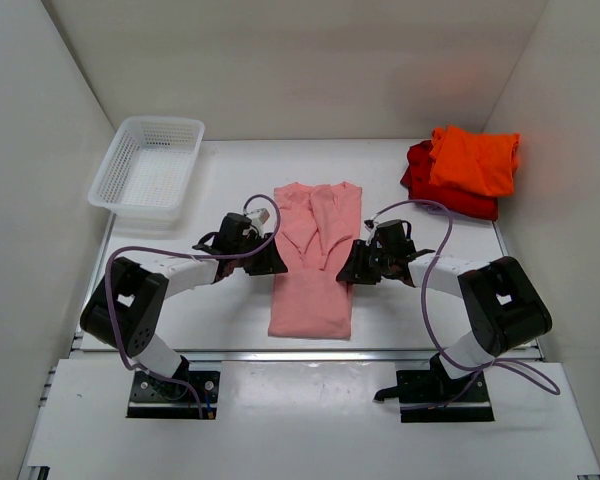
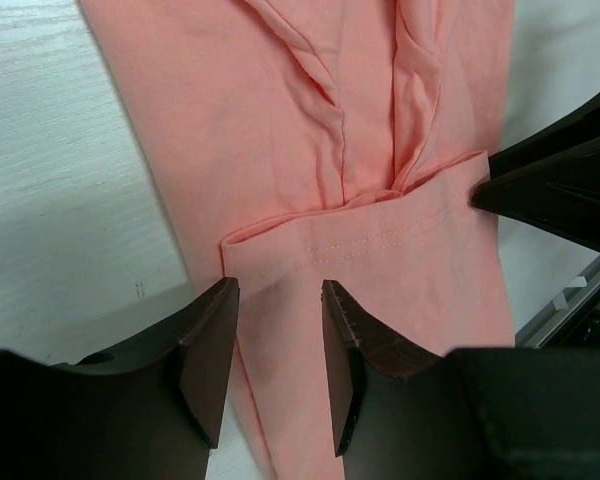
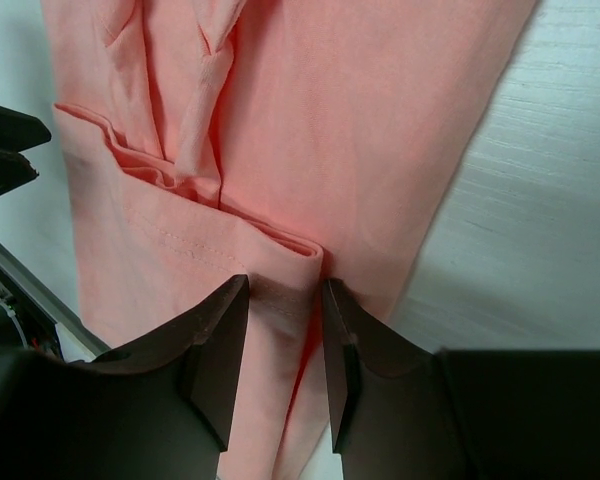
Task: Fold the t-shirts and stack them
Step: Fold the folded rectangular tshirt in 1/3 of the way
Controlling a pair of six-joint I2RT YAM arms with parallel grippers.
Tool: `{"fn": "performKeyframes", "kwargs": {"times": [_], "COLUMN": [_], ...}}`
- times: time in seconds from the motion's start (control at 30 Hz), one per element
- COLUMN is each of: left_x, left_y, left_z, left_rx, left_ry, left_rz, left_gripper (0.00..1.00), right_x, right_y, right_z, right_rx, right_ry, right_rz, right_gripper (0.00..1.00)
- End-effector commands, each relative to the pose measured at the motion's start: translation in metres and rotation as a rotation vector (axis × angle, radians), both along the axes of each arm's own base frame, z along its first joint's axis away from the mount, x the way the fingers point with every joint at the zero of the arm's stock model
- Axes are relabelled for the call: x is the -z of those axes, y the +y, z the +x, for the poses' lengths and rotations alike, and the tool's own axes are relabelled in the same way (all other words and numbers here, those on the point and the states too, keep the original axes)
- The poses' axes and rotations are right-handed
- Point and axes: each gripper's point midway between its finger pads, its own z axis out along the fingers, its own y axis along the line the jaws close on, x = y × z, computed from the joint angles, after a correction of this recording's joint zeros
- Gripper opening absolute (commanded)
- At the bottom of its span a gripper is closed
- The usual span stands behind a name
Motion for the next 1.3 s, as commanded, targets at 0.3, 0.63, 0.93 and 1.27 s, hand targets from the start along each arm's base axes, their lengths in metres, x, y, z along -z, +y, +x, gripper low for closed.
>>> {"fn": "performKeyframes", "kwargs": {"times": [0.3,0.63,0.93,1.27], "left_x": [0.015,0.004,-0.014,-0.026], "left_y": [-0.003,-0.008,-0.003,-0.004], "left_z": [-0.005,-0.001,0.003,0.003], "left_rx": [0.014,0.019,0.002,0.0], "left_ry": [0.021,0.004,-0.033,-0.057], "left_rz": [0.024,0.004,-0.025,-0.041], "left_gripper": [0.48,0.0,0.0,0.0], "right_x": [0.0,-0.001,-0.026,-0.03], "right_y": [0.001,0.008,0.005,0.005], "right_z": [0.005,0.005,0.006,0.005], "right_rx": [-0.004,-0.021,-0.005,-0.011], "right_ry": [-0.024,-0.024,-0.08,-0.091], "right_rz": [0.002,0.019,0.039,0.042], "right_gripper": [0.33,0.0,0.0,0.0]}}
